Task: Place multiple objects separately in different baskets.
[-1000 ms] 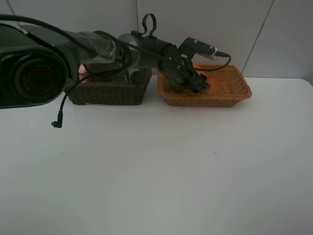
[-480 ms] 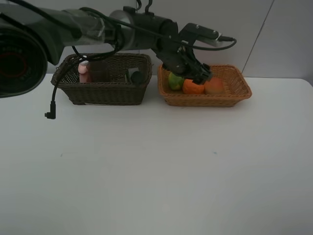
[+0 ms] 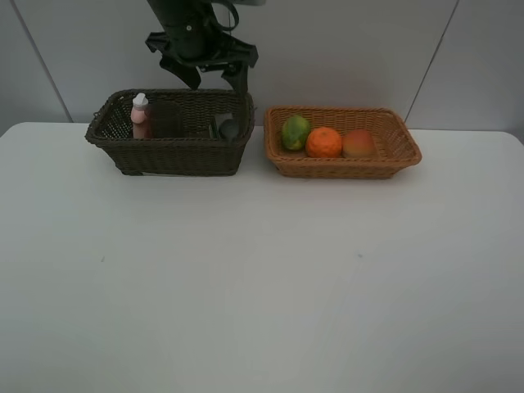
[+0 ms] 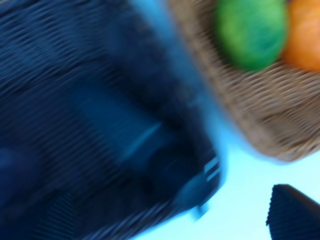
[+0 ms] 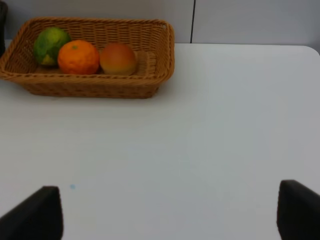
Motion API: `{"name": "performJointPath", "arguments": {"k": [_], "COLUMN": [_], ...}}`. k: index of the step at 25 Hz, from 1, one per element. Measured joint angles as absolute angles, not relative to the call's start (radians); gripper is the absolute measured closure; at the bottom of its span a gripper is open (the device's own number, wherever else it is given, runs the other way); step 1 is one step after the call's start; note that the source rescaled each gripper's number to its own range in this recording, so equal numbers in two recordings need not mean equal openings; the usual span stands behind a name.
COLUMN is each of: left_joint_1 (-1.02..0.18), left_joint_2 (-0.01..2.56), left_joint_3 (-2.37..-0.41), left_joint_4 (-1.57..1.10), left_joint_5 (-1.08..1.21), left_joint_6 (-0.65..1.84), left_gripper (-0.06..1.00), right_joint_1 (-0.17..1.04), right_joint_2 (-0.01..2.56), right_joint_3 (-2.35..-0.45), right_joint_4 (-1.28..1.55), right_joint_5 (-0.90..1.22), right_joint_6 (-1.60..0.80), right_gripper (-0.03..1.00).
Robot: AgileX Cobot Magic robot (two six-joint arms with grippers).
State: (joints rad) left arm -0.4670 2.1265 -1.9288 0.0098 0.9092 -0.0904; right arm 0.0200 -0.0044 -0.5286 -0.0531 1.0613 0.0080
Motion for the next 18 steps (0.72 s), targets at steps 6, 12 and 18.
{"name": "performJointPath", "arguments": {"k": [6,12,18], "left_joint_1": [-0.274,-0.175,-0.171], "left_joint_2": [1.773,1.370,1.054], "left_joint_3": [-1.527,-1.147,-0.945], "left_joint_4": [0.028,0.059,0.072], "left_joint_5": [0.845,0.768,0.765], "left_joint_6": [-0.098,-0.105,-0.105], "left_gripper": [-0.06,-0.06,-0.06], "right_joint_1": [0.020,0.020,0.020], "right_joint_2": [-0.004,-0.004,-0.004], "right_joint_3": [-0.529,-0.529,-0.529], "right_joint_4": [-0.053,-0.053,-0.053], "right_joint_5": [1.061,1.061,1.061], "right_joint_6": [0.008,0.008,0.008], "right_gripper": [0.10,0.10,0.10]}}
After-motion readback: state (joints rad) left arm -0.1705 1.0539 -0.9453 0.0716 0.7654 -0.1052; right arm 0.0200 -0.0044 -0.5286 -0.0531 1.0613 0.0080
